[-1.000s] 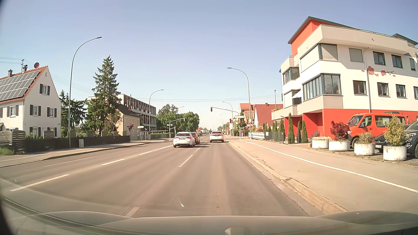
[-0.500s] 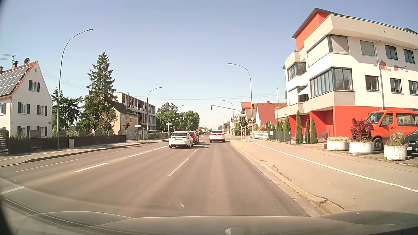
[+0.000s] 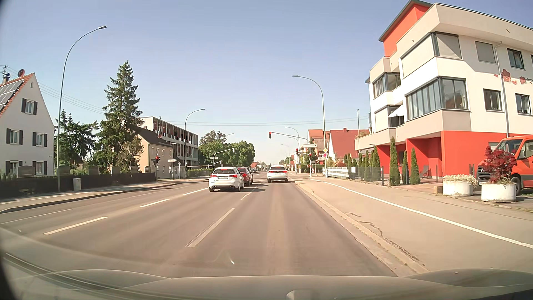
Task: Follow the waypoints while adhering to traffic rules and regulations
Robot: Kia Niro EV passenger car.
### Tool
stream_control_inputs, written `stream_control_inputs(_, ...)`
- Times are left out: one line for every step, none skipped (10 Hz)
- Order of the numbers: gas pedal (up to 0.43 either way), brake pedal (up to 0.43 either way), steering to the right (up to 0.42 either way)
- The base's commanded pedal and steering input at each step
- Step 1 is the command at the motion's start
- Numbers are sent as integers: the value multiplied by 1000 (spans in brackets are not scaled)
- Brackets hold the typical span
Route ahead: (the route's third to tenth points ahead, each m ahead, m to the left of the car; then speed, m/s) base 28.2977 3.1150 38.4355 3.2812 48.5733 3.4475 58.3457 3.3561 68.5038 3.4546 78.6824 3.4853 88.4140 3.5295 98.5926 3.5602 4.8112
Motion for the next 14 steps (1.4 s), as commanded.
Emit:
stream_control_inputs(0,0,-9)
stream_control_inputs(0,0,-9)
stream_control_inputs(0,6,-9)
stream_control_inputs(0,0,-8)
stream_control_inputs(0,0,-8)
stream_control_inputs(0,0,-8)
stream_control_inputs(0,6,-8)
stream_control_inputs(0,30,-8)
stream_control_inputs(0,49,-7)
stream_control_inputs(0,49,-7)
stream_control_inputs(0,43,-7)
stream_control_inputs(0,0,-6)
stream_control_inputs(0,0,-6)
stream_control_inputs(0,18,-5)
